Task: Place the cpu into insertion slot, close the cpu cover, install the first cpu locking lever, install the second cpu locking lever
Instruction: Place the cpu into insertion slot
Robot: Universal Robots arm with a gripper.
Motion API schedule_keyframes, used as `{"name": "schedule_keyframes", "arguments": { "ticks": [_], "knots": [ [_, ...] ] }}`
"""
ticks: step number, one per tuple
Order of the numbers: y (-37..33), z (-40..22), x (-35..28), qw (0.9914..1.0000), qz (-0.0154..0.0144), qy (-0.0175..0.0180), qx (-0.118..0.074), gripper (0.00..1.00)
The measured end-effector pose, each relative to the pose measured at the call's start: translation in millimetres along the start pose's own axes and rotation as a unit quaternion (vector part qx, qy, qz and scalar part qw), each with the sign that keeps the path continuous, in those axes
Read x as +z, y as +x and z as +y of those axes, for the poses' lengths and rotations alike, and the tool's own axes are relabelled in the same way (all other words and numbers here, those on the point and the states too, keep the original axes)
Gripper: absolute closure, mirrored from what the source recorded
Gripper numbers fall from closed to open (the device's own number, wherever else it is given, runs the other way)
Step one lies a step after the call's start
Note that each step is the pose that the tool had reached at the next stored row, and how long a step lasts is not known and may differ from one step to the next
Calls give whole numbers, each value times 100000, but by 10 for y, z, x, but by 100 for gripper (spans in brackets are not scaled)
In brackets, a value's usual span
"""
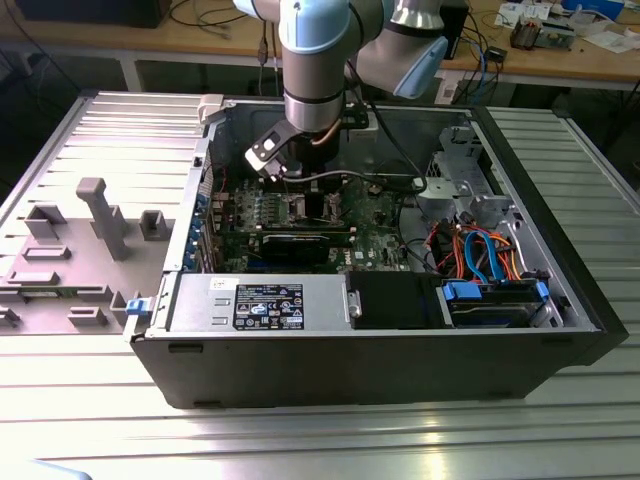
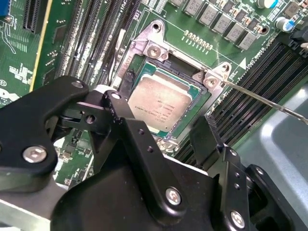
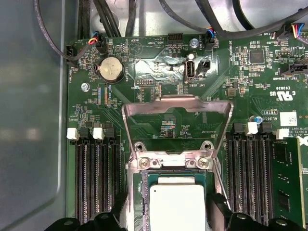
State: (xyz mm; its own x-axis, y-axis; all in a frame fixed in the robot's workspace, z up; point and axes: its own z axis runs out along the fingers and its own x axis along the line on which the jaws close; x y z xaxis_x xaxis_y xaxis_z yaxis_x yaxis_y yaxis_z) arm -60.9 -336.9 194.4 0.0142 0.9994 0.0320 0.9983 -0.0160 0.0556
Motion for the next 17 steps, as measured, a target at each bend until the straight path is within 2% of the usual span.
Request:
{"name": "schedule_keyframes", "arguments": {
  "ticks": [1,2,6,7,13,14,17],
  "knots": [
    [1,0,-16,100000,-287,-3,-6,25],
    [1,2,-25,99999,-419,-7,-23,25],
    [0,1,-25,99999,-465,-7,-28,27],
    [0,1,-25,99999,-479,-6,-29,34],
    [1,1,-25,99999,-513,-7,-26,33],
    [1,1,-25,99999,-513,-9,-29,26],
    [2,2,-36,99999,-515,-11,-24,26]
  ]
}}
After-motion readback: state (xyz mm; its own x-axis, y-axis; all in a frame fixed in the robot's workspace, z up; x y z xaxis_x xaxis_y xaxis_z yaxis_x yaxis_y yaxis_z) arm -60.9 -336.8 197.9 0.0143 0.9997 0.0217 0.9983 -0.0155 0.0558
